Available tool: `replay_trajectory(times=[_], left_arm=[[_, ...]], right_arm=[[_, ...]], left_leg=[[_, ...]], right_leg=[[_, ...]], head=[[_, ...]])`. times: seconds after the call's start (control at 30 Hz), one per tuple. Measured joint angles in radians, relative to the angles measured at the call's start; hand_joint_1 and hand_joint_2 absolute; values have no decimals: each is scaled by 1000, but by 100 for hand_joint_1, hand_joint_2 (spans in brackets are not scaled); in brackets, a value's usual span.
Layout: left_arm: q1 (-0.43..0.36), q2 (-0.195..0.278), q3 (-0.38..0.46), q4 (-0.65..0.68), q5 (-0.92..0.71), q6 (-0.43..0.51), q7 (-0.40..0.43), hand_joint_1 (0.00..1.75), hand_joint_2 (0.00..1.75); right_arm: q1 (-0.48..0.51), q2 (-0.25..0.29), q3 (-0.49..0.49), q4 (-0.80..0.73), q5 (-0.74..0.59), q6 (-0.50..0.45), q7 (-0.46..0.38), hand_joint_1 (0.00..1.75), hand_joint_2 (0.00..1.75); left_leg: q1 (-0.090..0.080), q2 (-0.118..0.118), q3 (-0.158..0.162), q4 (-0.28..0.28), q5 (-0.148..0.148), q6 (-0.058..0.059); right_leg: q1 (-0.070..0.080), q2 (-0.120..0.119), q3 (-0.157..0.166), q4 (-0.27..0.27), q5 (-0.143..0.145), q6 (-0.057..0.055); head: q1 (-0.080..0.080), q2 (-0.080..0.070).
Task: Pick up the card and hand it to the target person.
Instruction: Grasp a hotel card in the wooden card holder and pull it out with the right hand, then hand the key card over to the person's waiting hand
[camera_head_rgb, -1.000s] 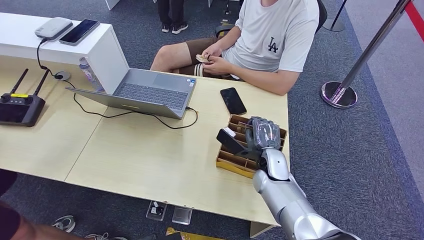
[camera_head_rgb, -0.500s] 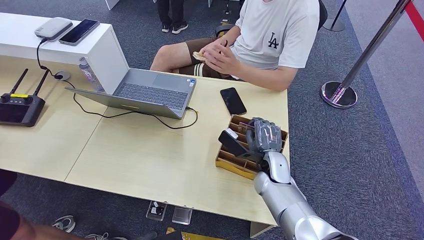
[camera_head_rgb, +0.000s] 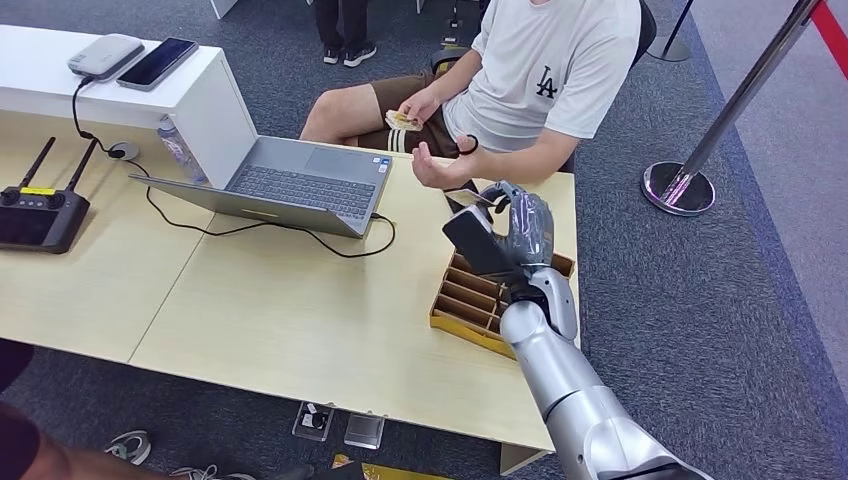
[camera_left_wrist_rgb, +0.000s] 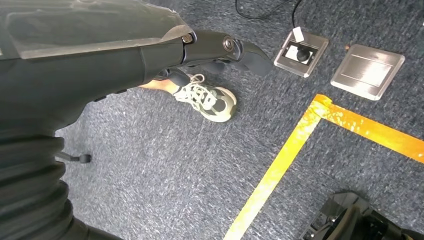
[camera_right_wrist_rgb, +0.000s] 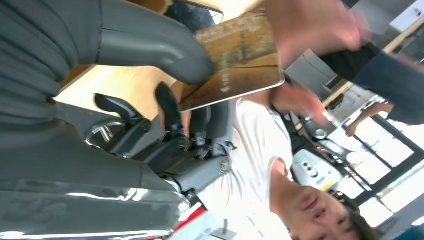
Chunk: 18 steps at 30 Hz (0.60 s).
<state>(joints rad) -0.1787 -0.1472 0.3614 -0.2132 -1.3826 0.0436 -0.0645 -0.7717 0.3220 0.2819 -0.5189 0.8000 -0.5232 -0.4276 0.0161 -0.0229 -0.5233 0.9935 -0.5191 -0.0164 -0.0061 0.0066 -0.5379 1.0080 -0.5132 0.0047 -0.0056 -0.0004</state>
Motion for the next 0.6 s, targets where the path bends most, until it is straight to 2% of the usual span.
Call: replay_trajectory(times=[0.23, 0.57, 0.6], left_arm=[[-5, 0, -1, 0, -9, -10, 1, 0, 175], [-6, 0, 0, 0, -4, -6, -21, 0, 175], [-6, 0, 0, 0, -3, -10, -22, 0, 175]], right_arm=[[-10, 17, 41, -167, -70, 56, 5, 175, 175], [-15, 17, 111, -180, -109, 32, 8, 175, 175], [-15, 17, 117, -177, -109, 29, 8, 152, 175]], left_leg=[[0, 0, 0, 0, 0, 0], [0, 0, 0, 0, 0, 0], [0, 0, 0, 0, 0, 0]], right_leg=[[0, 0, 0, 0, 0, 0], [0, 0, 0, 0, 0, 0], [0, 0, 0, 0, 0, 0]], head=[[0, 0], [0, 0], [0, 0]])
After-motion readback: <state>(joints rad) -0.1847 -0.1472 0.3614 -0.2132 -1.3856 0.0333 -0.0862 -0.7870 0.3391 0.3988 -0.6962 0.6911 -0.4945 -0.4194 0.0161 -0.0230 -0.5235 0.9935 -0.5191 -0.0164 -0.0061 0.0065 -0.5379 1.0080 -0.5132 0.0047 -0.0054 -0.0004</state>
